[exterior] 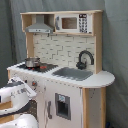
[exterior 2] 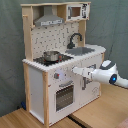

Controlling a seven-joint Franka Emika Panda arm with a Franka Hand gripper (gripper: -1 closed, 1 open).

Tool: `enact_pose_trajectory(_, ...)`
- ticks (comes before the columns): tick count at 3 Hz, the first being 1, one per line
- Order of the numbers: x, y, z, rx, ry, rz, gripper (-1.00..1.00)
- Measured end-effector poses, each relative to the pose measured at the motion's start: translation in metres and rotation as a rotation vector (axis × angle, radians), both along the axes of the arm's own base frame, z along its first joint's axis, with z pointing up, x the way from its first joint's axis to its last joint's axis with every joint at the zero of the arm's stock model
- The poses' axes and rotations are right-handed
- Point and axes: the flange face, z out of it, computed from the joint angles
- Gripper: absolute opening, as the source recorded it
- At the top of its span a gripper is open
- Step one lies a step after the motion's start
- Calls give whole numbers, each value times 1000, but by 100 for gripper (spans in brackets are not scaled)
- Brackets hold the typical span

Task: Play with the kitchen

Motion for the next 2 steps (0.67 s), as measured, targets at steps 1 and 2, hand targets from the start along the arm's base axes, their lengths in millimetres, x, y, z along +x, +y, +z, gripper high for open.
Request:
enact_pose_trajectory(1, 19, -15, 7, 31, 13, -5, 100)
enact_pose_trajectory(2, 27, -8, 6, 26, 13, 1, 100)
